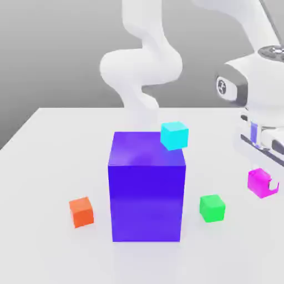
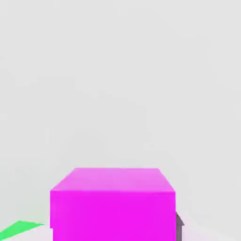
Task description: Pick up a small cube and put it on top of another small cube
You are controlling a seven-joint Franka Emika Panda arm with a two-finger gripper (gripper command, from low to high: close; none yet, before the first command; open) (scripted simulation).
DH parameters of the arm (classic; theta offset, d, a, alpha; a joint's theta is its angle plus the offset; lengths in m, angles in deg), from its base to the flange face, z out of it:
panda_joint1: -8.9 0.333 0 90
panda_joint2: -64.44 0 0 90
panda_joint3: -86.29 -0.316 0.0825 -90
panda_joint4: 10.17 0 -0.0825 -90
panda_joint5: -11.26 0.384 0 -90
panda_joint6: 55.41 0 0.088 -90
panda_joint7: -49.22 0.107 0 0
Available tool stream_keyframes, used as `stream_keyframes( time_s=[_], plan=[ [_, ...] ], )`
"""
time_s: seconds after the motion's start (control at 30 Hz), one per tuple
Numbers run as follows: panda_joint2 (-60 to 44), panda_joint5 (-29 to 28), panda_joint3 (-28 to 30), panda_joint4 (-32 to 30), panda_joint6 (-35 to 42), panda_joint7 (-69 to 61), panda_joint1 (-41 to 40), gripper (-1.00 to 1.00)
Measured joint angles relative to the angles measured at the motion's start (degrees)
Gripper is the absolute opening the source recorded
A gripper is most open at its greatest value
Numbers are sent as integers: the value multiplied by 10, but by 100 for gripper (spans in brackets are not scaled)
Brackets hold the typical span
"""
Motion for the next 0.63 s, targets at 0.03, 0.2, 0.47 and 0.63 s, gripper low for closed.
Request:
stream_keyframes(
  time_s=[0.03, 0.2, 0.47, 0.63],
  plan=[
    [16, -5, 1, -21, -4, -14, 0, -100],
    [62, -60, 1, -105, -34, -47, -17, -100],
    [-31, -149, -9, -106, -126, 10, -53, -100],
    [-85, -216, 4, -106, -176, 56, -56, 100]
  ],
)
